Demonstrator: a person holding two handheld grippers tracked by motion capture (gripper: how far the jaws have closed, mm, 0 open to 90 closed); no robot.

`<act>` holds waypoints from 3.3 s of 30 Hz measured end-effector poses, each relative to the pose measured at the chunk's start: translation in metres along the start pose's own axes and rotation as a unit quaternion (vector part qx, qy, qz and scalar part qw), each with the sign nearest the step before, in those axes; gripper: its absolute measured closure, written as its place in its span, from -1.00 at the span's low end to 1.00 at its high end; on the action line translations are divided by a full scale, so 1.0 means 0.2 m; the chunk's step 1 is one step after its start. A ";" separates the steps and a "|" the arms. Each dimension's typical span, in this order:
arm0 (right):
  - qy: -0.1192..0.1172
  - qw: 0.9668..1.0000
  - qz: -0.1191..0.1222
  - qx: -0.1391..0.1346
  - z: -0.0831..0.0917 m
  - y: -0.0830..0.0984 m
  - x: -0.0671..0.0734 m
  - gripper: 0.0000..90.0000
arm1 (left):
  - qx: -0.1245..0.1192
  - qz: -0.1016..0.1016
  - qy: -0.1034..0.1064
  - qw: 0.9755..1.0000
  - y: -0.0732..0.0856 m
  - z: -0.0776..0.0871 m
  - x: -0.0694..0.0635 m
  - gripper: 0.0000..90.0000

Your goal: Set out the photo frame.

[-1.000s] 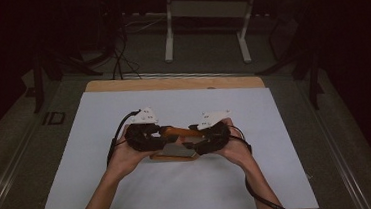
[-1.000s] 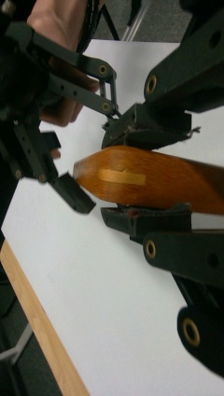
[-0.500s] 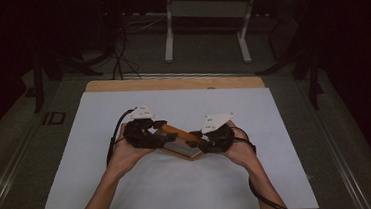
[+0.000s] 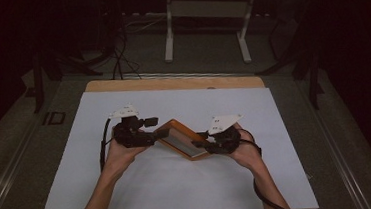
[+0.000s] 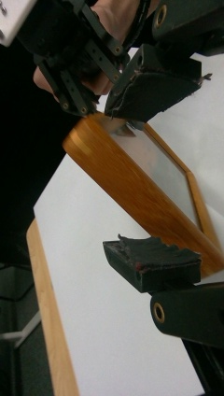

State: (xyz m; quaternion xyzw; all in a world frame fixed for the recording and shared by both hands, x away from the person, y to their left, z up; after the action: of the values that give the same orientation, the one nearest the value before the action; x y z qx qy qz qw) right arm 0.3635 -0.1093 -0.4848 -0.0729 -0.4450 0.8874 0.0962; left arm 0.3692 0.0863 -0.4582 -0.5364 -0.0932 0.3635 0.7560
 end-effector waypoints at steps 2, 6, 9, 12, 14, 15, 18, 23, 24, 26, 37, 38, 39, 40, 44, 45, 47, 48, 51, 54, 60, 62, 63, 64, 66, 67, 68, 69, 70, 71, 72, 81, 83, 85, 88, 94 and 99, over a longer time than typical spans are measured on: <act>0.005 1.000 0.001 -0.001 0.00 0.01 0.00 0.53 | 0.001 0.003 -0.007 1.000 0.02 0.00 0.01 -0.36; 0.009 1.000 -0.005 -0.013 0.02 0.02 0.00 0.53 | -0.002 0.013 -0.005 1.000 0.06 -0.01 0.04 -0.44; 0.012 1.000 -0.007 -0.016 0.03 0.04 0.00 0.53 | 0.002 0.021 -0.015 1.000 0.09 -0.02 0.07 -0.45; 0.016 1.000 -0.005 -0.015 0.04 0.05 0.01 0.53 | 0.012 0.026 -0.020 0.999 0.12 -0.05 0.09 -0.46; 0.021 1.000 -0.004 -0.015 0.05 0.06 0.01 0.53 | 0.019 0.022 -0.015 0.999 0.14 -0.08 0.08 -0.45; 0.023 1.000 -0.004 -0.015 0.05 0.07 0.01 0.53 | 0.023 0.019 -0.016 0.999 0.15 -0.09 0.08 -0.45; 0.025 0.999 -0.007 -0.020 0.07 0.08 0.01 0.53 | 0.030 0.010 -0.016 0.999 0.18 -0.12 0.07 -0.45; 0.031 0.999 -0.015 -0.020 0.11 0.14 0.00 0.53 | 0.041 0.007 -0.004 0.999 0.21 -0.22 0.05 -0.45; 0.033 0.999 -0.015 -0.019 0.11 0.15 0.00 0.52 | 0.039 0.006 -0.001 0.999 0.21 -0.24 0.04 -0.45; 0.034 0.999 -0.014 -0.017 0.12 0.17 0.00 0.52 | 0.040 0.004 -0.004 0.999 0.22 -0.26 0.03 -0.45; 0.045 0.999 -0.023 -0.001 0.16 0.24 -0.02 0.51 | 0.060 -0.017 0.032 0.998 0.26 -0.39 -0.06 -0.49; 0.046 0.999 -0.024 -0.002 0.16 0.24 -0.02 0.51 | 0.061 -0.021 0.035 0.997 0.26 -0.41 -0.08 -0.49; 0.046 0.999 -0.025 -0.002 0.16 0.24 -0.02 0.51 | 0.063 -0.024 0.038 0.997 0.26 -0.42 -0.09 -0.48; 0.046 0.999 -0.025 -0.003 0.16 0.24 -0.02 0.51 | 0.065 -0.030 0.041 0.997 0.25 -0.43 -0.10 -0.48; 0.046 0.999 -0.026 -0.005 0.16 0.24 -0.03 0.51 | 0.067 -0.038 0.046 0.996 0.26 -0.47 -0.14 -0.36; 0.046 0.999 -0.027 -0.006 0.16 0.24 -0.03 0.51 | 0.067 -0.039 0.046 0.996 0.26 -0.48 -0.14 -0.33; 0.046 0.998 -0.029 -0.008 0.16 0.24 -0.03 0.51 | 0.067 -0.044 0.046 0.996 0.26 -0.49 -0.16 -0.20; 0.045 0.998 -0.030 -0.008 0.16 0.24 -0.03 0.51 | 0.067 -0.048 0.037 0.996 0.26 -0.50 -0.16 -0.15; 0.048 0.998 -0.036 -0.004 0.17 0.25 -0.04 0.49 | 0.066 -0.046 0.035 0.996 0.26 -0.49 -0.16 -0.08; 0.046 0.998 -0.046 -0.003 0.17 0.26 -0.05 0.47 | 0.066 -0.048 0.037 0.996 0.26 -0.49 -0.17 -0.01; 0.045 0.998 -0.051 -0.001 0.17 0.27 -0.05 0.45 | 0.065 -0.051 0.033 0.996 0.26 -0.49 -0.18 0.04; 0.046 0.998 -0.052 -0.001 0.17 0.27 -0.06 0.44 | 0.065 -0.051 0.032 0.996 0.26 -0.49 -0.18 0.05; 0.046 0.998 -0.052 -0.001 0.17 0.27 -0.06 0.44 | 0.065 -0.051 0.032 0.996 0.26 -0.49 -0.18 0.05; 0.047 0.998 -0.053 0.000 0.18 0.28 -0.06 0.44 | 0.065 -0.051 0.033 0.996 0.26 -0.49 -0.18 0.06; 0.047 0.998 -0.052 0.001 0.17 0.28 -0.06 0.43 | 0.066 -0.053 0.031 0.996 0.26 -0.48 -0.19 0.07; 0.047 0.998 -0.052 0.001 0.17 0.28 -0.06 0.43 | 0.067 -0.055 0.029 0.996 0.26 -0.48 -0.19 0.08; 0.047 0.998 -0.052 0.001 0.17 0.28 -0.05 0.43 | 0.067 -0.055 0.028 0.996 0.26 -0.48 -0.19 0.08; 0.046 0.998 -0.052 0.001 0.17 0.28 -0.05 0.43 | 0.067 -0.057 0.026 0.996 0.25 -0.48 -0.19 0.08; 0.047 0.998 -0.051 0.003 0.17 0.27 -0.05 0.42 | 0.068 -0.058 0.025 0.996 0.25 -0.48 -0.19 0.08; 0.047 0.998 -0.051 0.003 0.17 0.27 -0.05 0.42 | 0.069 -0.058 0.023 0.996 0.25 -0.47 -0.19 0.08; 0.048 0.998 -0.052 0.003 0.17 0.27 -0.05 0.42 | 0.069 -0.058 0.022 0.996 0.25 -0.47 -0.19 0.08; 0.048 0.997 -0.053 -0.002 0.16 0.26 -0.05 0.41 | 0.067 -0.054 0.017 0.996 0.25 -0.45 -0.18 0.08; 0.045 0.997 -0.056 -0.007 0.16 0.25 -0.05 0.40 | 0.063 -0.053 0.018 0.996 0.24 -0.43 -0.18 0.09; 0.042 0.997 -0.059 -0.013 0.16 0.24 -0.05 0.40 | 0.057 -0.051 0.022 0.997 0.24 -0.42 -0.19 0.10; 0.035 0.997 -0.061 -0.025 0.16 0.23 -0.04 0.40 | 0.052 -0.050 0.024 0.997 0.23 -0.39 -0.19 0.13; 0.029 0.997 -0.066 -0.034 0.14 0.21 -0.04 0.39 | 0.050 -0.047 0.025 0.997 0.22 -0.35 -0.18 0.15; 0.025 0.996 -0.072 -0.038 0.13 0.20 -0.03 0.39 | 0.051 -0.044 0.025 0.997 0.22 -0.33 -0.16 0.16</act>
State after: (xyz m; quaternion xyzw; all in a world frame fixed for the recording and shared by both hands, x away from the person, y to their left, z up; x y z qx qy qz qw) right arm 0.3602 -0.1538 -0.5020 -0.0667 -0.4803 0.8583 0.1680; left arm 0.3610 0.0224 -0.5161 -0.5019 -0.0789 0.3207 0.7994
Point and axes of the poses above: each handheld gripper's, and its own axes: z roughly backward along the jaws, y roughly out of its underside, x roughly to its left, the point moved 7 cm from there along -z, roughly forward along the jaws, and after that the axes turned 6 degrees about -y, right-handed, at the moved point
